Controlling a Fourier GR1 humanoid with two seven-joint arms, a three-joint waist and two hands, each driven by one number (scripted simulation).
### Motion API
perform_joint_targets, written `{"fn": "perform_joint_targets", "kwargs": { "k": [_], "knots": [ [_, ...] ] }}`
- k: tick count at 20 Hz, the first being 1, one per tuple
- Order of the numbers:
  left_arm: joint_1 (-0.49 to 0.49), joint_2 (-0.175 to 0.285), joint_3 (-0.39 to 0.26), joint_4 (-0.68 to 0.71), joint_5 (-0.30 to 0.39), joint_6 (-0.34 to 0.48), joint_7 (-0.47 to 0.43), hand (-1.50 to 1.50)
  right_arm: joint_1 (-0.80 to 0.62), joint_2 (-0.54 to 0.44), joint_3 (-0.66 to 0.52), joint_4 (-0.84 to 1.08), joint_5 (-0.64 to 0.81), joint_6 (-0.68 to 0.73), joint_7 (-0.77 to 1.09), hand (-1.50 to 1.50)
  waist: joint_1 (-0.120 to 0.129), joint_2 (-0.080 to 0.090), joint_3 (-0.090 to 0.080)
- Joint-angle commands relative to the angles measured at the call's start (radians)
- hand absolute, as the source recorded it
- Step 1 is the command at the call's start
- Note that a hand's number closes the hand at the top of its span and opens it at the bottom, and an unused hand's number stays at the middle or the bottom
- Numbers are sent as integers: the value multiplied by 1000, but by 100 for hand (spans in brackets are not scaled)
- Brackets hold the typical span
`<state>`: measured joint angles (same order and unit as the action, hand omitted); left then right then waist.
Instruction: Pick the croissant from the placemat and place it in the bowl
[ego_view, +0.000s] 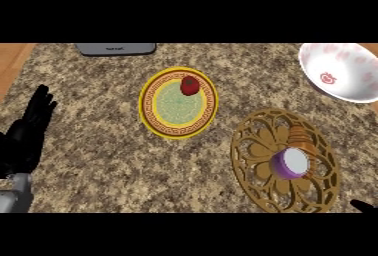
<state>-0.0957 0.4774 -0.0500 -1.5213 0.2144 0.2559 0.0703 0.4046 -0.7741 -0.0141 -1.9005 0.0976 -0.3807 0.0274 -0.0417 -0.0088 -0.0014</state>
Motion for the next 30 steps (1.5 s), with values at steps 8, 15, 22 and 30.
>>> {"fn": "perform_joint_targets", "kwargs": {
  "k": [8, 15, 22, 30],
  "knots": [
    [-89, -26, 24, 18, -43, -40, 47, 0, -129, -142, -216, -131, -76, 254, 318, -150, 39, 9, 1],
    [-107, -58, -1, 37, -59, -44, 27, 0, -272, -296, -45, -32, -102, 479, 500, -150, 65, 16, 1],
    [-59, -75, -14, -26, -80, -42, 36, 0, -526, -273, 94, 226, -145, 684, 519, -150, 83, 15, 2],
    [-81, -98, -3, 1, -112, -36, 42, 0, -657, -151, 259, 323, -93, 863, 634, -150, 61, 12, 1]
  ]
}}
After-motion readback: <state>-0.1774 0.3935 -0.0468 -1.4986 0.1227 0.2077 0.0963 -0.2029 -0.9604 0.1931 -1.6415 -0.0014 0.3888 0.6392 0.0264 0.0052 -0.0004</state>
